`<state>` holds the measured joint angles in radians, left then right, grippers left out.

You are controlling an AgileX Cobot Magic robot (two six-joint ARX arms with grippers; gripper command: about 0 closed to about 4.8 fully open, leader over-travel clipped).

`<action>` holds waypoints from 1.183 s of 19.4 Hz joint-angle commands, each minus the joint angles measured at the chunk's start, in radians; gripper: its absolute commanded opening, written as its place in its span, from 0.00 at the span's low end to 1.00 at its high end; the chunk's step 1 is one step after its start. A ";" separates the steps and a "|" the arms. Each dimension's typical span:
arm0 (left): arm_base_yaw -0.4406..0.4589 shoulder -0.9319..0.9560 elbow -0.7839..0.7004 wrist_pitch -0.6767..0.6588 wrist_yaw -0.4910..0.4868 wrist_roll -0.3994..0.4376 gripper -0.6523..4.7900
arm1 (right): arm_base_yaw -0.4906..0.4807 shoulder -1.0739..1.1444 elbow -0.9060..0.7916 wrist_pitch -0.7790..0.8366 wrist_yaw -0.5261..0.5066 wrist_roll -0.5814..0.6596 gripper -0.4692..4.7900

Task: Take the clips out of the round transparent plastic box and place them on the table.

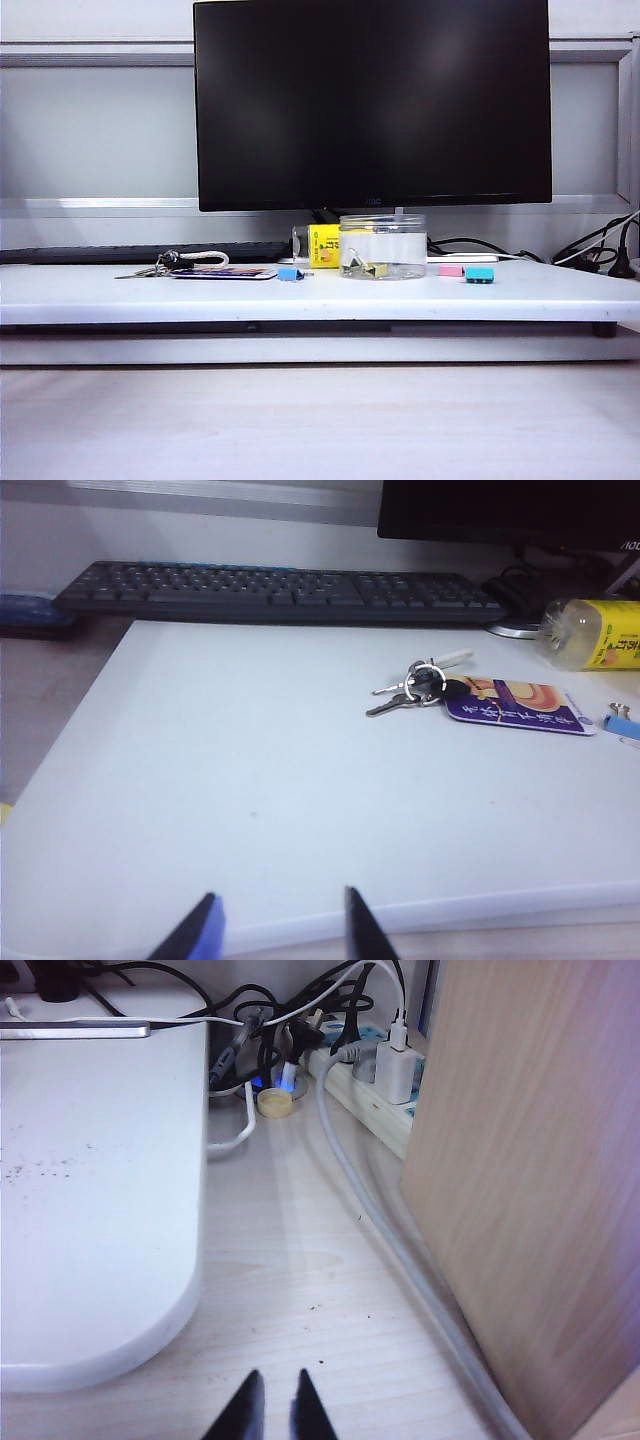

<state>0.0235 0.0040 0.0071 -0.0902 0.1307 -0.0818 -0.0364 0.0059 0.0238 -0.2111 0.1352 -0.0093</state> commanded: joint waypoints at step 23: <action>-0.002 -0.003 0.000 0.101 0.353 -0.667 0.42 | 0.001 0.003 0.083 0.174 -0.731 0.611 0.21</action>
<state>0.0235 0.0040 0.0071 -0.0483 0.4061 -0.7391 -0.0360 0.0078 0.0685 -0.0582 -0.5884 0.5995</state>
